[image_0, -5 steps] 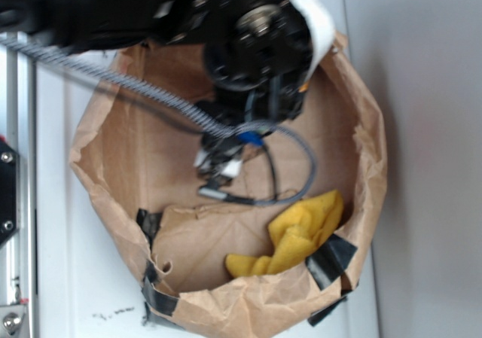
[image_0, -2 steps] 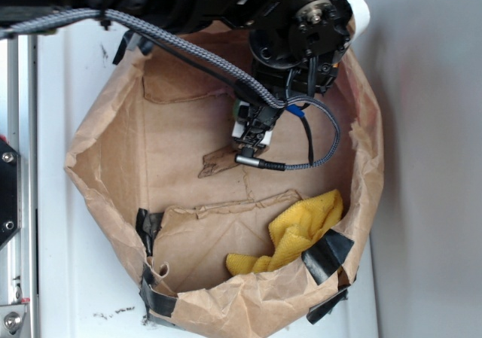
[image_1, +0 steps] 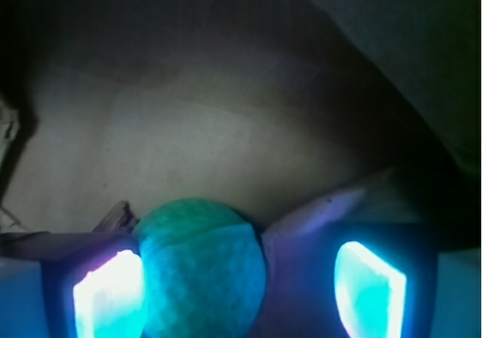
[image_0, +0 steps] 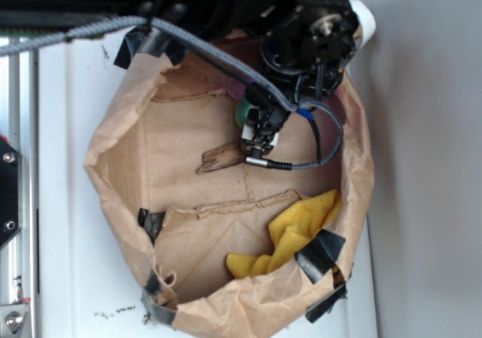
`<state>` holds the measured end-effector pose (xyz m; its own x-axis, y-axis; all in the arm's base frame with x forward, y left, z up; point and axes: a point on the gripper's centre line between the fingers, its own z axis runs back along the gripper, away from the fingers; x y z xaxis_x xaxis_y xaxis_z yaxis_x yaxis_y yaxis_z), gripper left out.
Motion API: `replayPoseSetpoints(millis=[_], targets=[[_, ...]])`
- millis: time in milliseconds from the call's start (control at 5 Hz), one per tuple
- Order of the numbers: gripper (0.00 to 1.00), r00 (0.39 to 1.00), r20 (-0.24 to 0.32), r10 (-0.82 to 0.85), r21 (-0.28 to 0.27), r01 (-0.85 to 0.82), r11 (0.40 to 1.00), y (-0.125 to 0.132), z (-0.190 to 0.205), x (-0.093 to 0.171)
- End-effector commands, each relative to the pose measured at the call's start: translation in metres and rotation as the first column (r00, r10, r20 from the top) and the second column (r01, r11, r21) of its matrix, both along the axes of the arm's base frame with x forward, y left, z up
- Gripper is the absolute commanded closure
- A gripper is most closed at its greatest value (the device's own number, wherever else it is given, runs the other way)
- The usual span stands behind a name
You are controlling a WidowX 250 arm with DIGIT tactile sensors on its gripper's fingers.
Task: Grab the green ball.
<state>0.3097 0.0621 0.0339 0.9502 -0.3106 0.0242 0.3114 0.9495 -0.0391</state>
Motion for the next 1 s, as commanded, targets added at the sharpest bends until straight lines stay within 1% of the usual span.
replayPoseSetpoints(millis=[0,400,800], targets=[[1.00,0.999,0.020,0.030,0.009,-0.031,0.999,0.0049,-0.0014,0.0012],[1.00,0.997,0.045,0.055,0.021,-0.056,0.998,-0.0007,-0.0058,-0.0064],[1.00,0.997,0.052,0.056,0.016,-0.057,0.998,-0.0014,-0.0067,-0.0076]])
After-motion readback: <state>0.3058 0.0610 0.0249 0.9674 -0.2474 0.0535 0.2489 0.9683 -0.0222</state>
